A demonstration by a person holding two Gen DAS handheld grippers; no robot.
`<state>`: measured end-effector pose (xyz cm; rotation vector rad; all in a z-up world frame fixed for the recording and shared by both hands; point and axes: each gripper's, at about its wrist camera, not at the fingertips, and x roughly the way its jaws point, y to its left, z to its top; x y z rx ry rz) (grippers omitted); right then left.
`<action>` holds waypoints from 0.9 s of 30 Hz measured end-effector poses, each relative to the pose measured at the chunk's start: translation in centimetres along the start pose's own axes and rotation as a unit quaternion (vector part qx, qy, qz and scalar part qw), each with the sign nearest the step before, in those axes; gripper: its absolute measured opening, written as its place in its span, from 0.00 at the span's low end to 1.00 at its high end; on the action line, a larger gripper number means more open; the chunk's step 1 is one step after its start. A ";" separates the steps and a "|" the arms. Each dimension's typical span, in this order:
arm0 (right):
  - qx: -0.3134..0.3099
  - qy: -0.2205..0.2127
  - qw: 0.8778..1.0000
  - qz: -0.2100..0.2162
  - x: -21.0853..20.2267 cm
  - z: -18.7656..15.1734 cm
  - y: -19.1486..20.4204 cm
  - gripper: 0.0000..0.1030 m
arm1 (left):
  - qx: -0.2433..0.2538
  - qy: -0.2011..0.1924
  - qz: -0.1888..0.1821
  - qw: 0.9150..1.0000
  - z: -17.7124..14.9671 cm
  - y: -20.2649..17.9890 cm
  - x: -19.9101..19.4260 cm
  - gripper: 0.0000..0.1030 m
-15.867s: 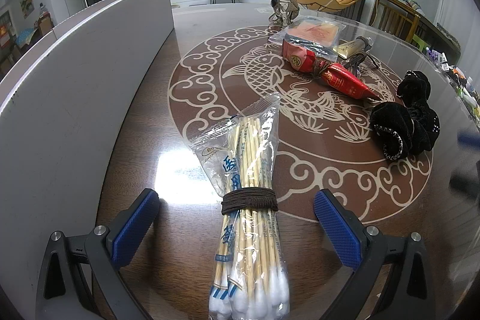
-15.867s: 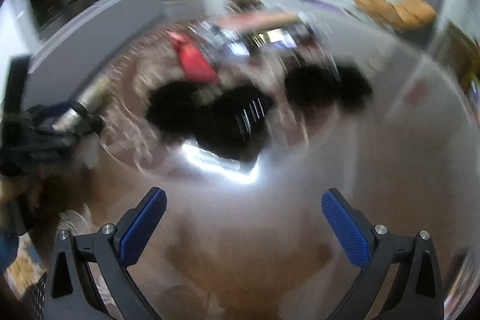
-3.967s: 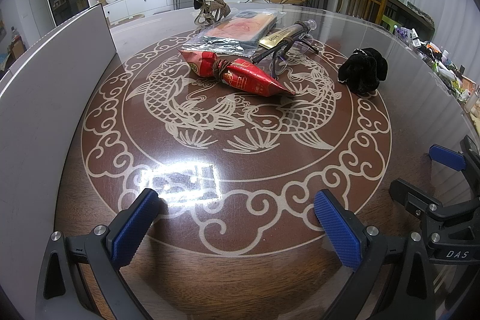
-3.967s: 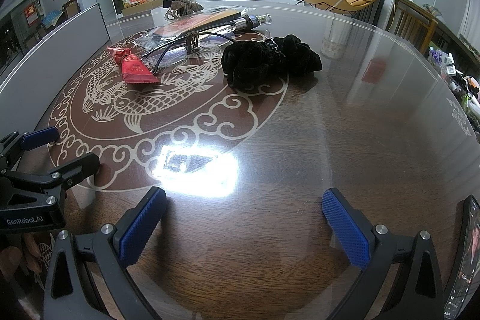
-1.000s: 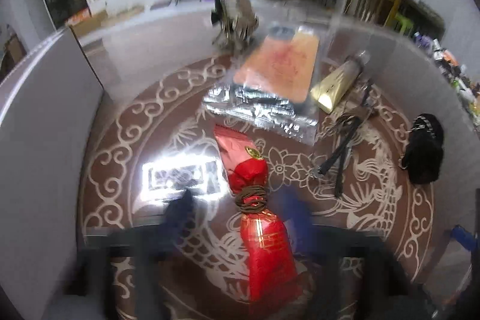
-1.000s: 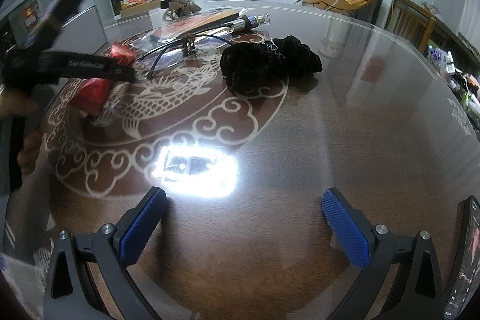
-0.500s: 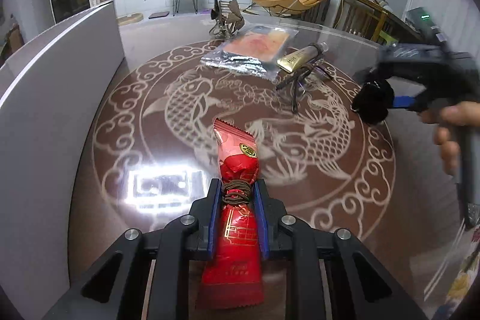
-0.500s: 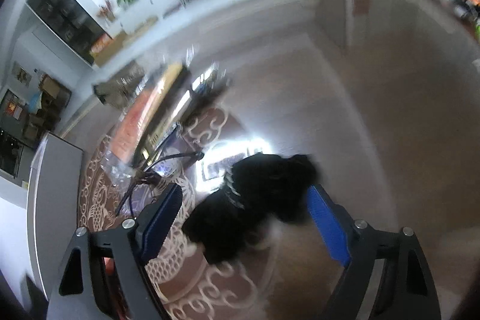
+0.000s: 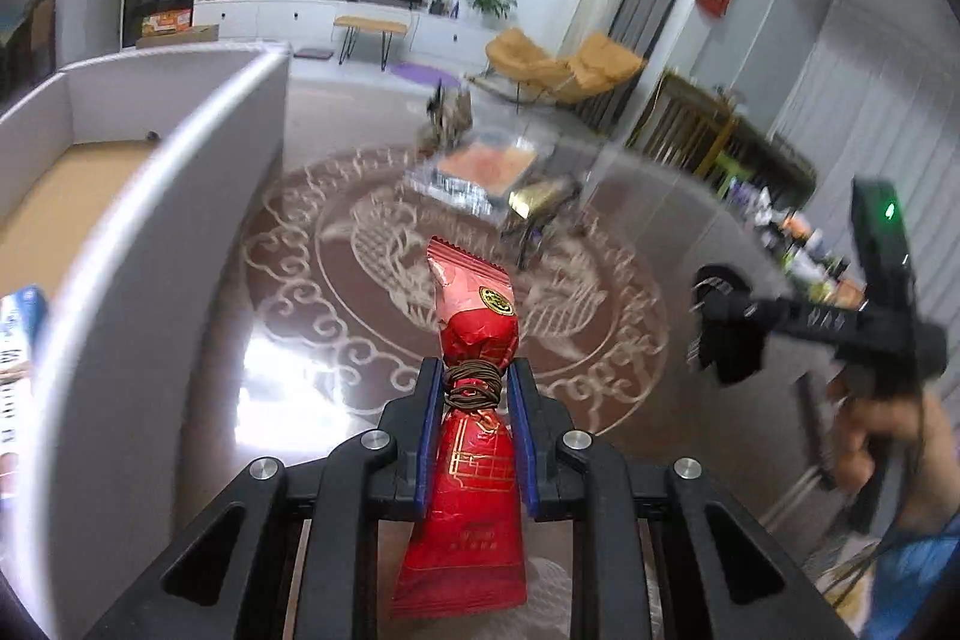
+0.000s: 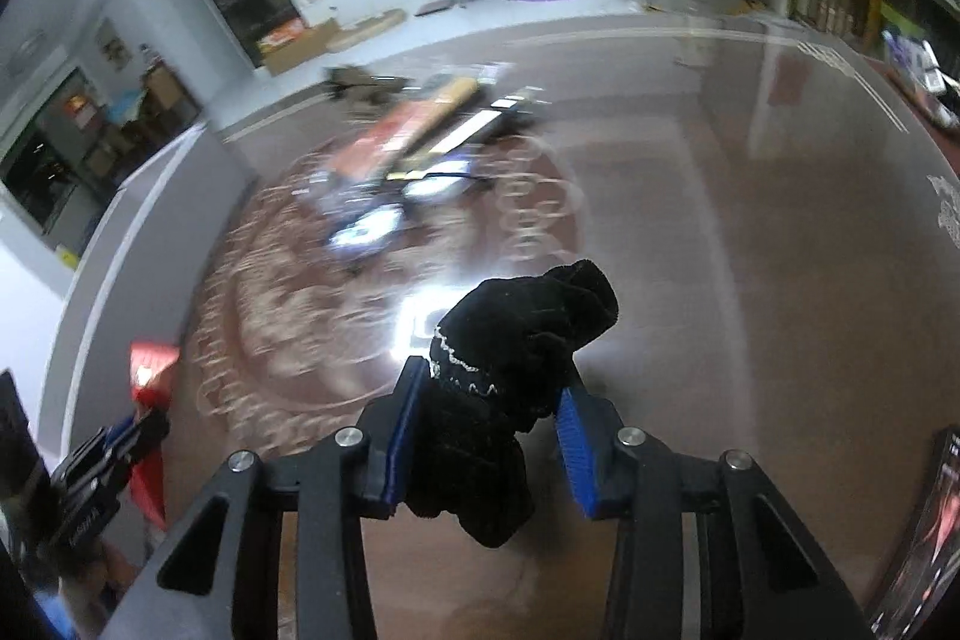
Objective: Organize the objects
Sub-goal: 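Carry the red packet and black cloth to the bin and release them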
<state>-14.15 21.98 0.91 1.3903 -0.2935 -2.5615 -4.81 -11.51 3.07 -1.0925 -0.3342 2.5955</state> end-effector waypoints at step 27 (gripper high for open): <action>-0.075 -0.034 0.996 0.039 3.3 0.6 20.4 1.00 | -0.072 -0.044 0.157 0.984 1.1 11.1 -14.6 0.73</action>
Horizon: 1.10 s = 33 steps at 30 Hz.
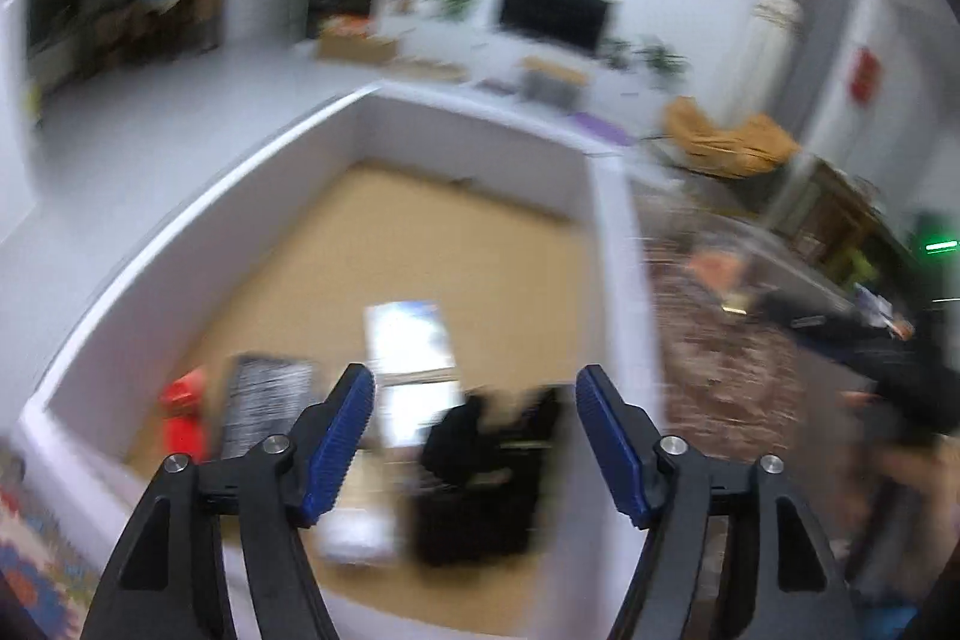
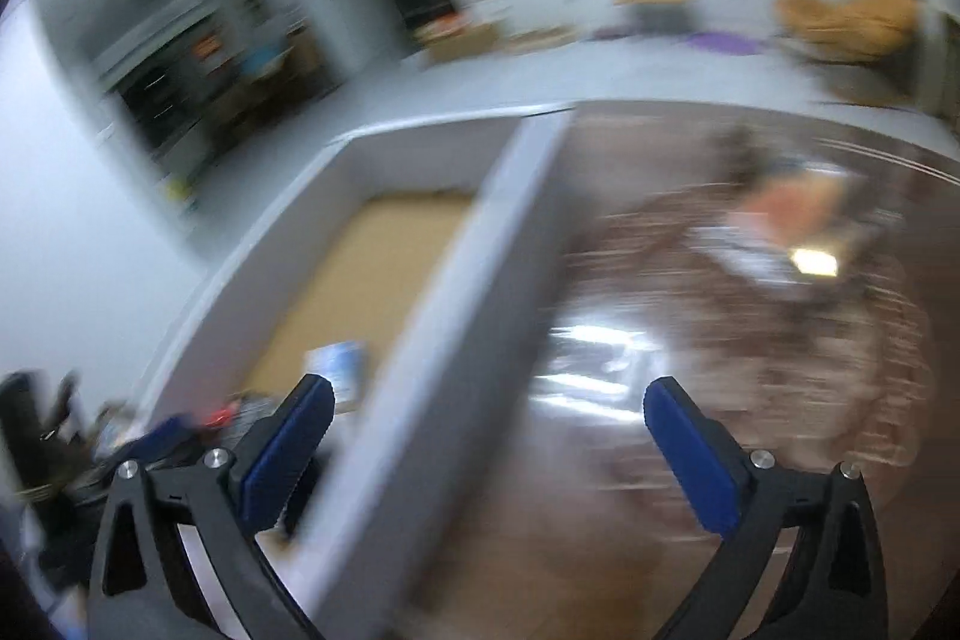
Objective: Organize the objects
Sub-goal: 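Carry the red packet and black cloth to the bin and release them, then bring both tools back over the table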
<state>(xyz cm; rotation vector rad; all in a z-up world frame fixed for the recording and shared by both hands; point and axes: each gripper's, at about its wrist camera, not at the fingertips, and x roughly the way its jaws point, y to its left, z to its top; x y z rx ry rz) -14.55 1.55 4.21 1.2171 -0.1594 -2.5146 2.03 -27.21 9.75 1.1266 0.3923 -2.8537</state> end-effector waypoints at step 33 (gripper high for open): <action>0.077 0.018 0.972 -0.222 2.8 -7.1 -25.0 1.00 | 0.179 0.108 -0.012 0.978 -5.7 -22.6 23.2 1.00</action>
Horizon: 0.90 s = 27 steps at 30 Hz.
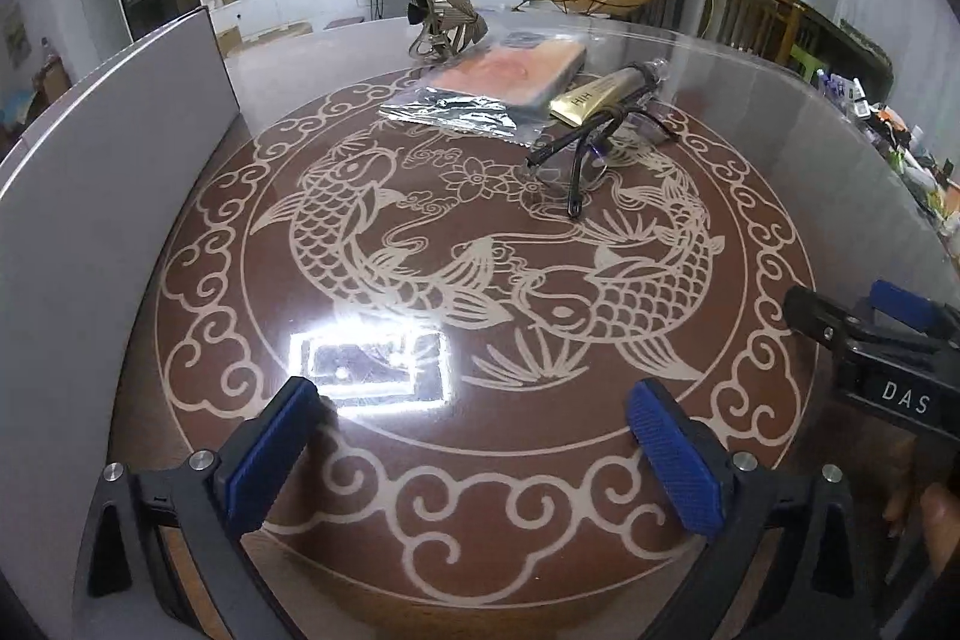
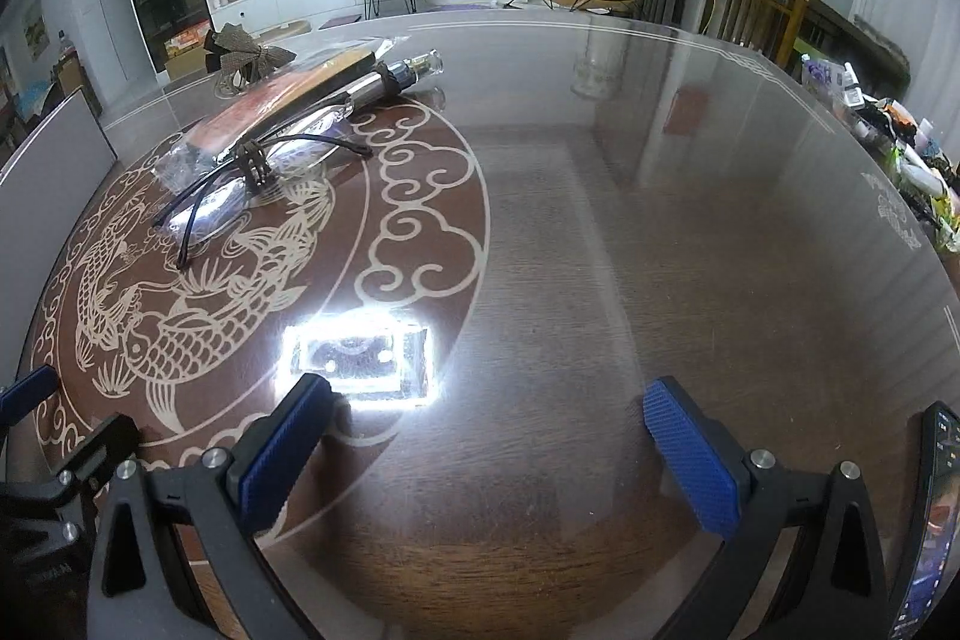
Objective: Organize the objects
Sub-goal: 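Bring both tools back over the table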
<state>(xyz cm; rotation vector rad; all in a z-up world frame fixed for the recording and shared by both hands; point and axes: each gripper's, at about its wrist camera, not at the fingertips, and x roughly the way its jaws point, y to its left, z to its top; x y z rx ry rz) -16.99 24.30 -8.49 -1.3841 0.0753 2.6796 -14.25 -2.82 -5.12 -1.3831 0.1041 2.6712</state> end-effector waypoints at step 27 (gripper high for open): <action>0.000 0.000 1.000 0.000 -0.4 0.1 0.6 1.00 | 0.000 0.000 -0.001 1.000 -0.1 -0.1 0.1 1.00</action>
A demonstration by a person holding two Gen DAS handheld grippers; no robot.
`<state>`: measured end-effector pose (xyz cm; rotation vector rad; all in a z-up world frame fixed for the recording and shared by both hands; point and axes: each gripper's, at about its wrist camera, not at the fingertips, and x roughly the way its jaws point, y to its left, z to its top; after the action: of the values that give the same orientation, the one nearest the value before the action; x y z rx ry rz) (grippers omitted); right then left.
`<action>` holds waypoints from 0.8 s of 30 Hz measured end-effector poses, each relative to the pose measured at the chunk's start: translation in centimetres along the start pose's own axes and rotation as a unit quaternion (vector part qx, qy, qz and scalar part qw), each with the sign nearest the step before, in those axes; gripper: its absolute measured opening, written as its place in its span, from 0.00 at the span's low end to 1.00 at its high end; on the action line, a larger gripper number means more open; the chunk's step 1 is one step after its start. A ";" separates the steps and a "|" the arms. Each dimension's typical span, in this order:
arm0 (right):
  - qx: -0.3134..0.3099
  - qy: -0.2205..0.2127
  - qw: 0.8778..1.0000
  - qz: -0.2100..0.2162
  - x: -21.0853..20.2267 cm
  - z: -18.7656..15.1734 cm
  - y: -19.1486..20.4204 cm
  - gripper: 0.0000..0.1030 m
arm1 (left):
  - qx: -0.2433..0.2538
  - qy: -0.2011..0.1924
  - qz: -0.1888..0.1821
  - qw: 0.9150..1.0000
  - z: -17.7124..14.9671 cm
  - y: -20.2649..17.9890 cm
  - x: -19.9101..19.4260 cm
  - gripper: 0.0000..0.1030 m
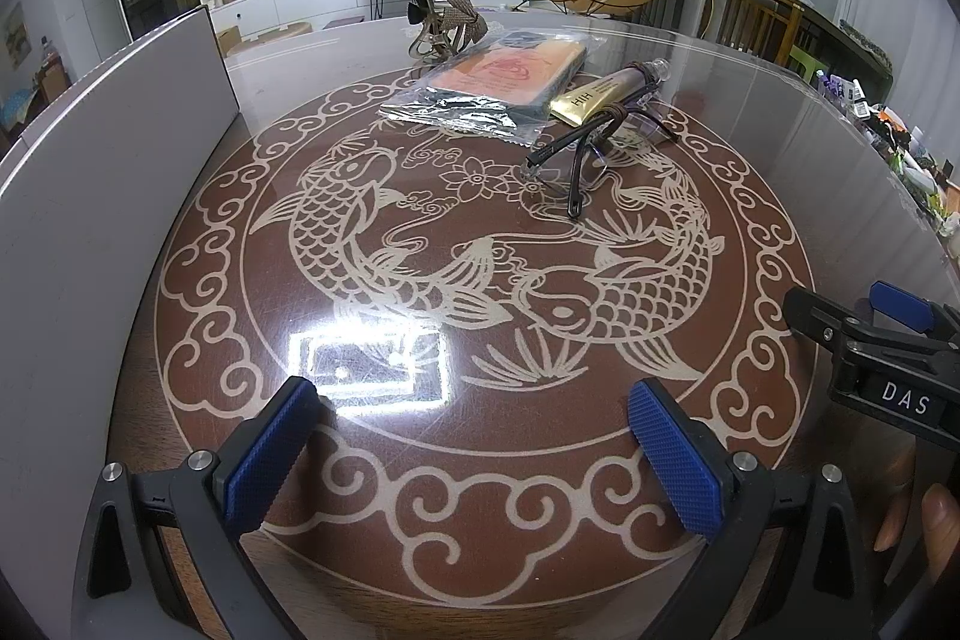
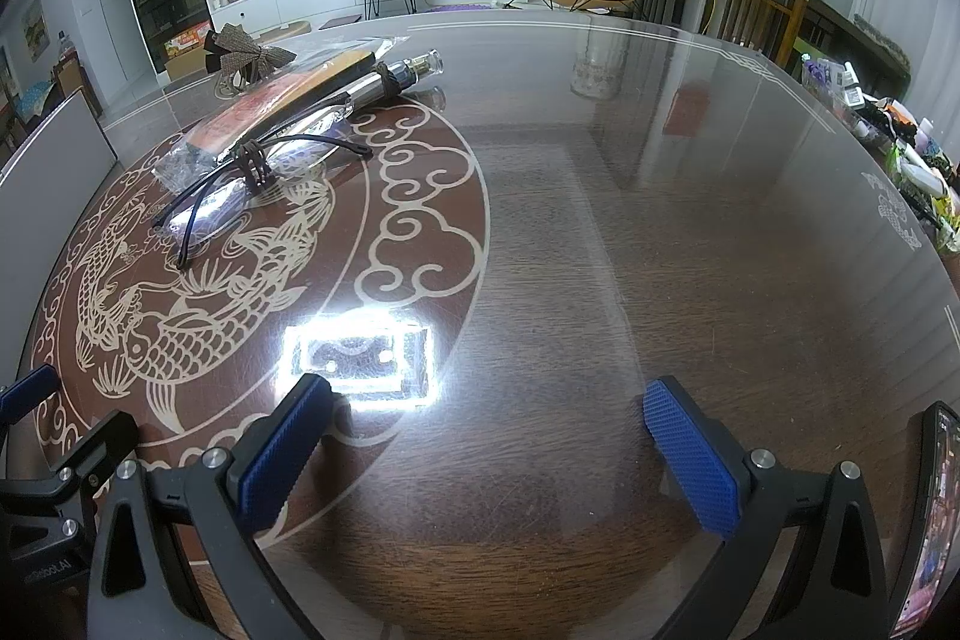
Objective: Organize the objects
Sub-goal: 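Bring both tools back over the table, then grasp the black eyeglasses by the temple arms with the left tool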
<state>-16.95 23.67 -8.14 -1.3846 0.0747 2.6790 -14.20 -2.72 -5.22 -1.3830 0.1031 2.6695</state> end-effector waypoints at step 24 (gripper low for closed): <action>0.001 0.000 1.000 0.001 0.1 0.0 -0.1 1.00 | 0.012 0.015 -0.007 1.000 0.3 -0.1 0.0 1.00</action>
<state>-16.97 23.74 -8.20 -1.3856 0.0778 2.6788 -14.47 -2.55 -5.03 -1.4109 0.1278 2.6283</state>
